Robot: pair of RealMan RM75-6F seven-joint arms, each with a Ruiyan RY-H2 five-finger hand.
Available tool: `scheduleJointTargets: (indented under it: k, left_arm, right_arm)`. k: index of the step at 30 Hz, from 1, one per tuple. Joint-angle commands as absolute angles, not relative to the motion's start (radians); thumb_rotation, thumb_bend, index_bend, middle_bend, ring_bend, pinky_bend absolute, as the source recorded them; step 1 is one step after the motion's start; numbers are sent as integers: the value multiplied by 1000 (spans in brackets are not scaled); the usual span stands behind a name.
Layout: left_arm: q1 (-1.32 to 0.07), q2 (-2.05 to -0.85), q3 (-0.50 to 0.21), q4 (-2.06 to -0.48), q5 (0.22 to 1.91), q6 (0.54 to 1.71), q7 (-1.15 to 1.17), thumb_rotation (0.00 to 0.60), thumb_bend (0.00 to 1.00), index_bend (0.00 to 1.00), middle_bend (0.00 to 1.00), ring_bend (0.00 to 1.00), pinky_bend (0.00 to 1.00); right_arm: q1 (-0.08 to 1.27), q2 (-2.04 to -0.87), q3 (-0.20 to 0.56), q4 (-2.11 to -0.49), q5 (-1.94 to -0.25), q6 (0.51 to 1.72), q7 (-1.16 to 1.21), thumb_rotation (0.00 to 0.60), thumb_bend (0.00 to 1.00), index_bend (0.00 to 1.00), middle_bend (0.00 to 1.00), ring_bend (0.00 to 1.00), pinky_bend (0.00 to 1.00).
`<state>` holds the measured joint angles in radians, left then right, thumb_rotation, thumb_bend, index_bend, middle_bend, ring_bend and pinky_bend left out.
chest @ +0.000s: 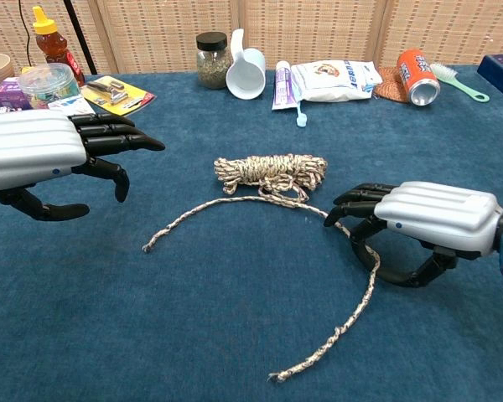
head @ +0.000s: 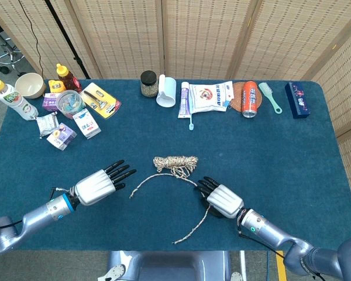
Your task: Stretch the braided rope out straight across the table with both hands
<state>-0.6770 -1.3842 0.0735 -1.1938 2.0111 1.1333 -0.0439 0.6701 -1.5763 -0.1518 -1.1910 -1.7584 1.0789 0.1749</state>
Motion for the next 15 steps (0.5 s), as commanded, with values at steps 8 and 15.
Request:
scheduleJointTargets:
  k: [8, 15]
  left_arm:
    - [-716, -1491, 83, -1108, 1983, 1117, -32, 600, 377, 349, 0, 0, 0]
    - [-733, -1542, 102, -1056, 1974, 1128, -41, 600, 377, 349, 0, 0, 0]
  right_arm:
    - [666, -1583, -153, -1173, -1751, 1069, 195, 600, 479, 576, 160, 0, 0]
    - [663, -1591, -153, -1157, -1748, 1067, 211, 600, 479, 576, 160, 0, 0]
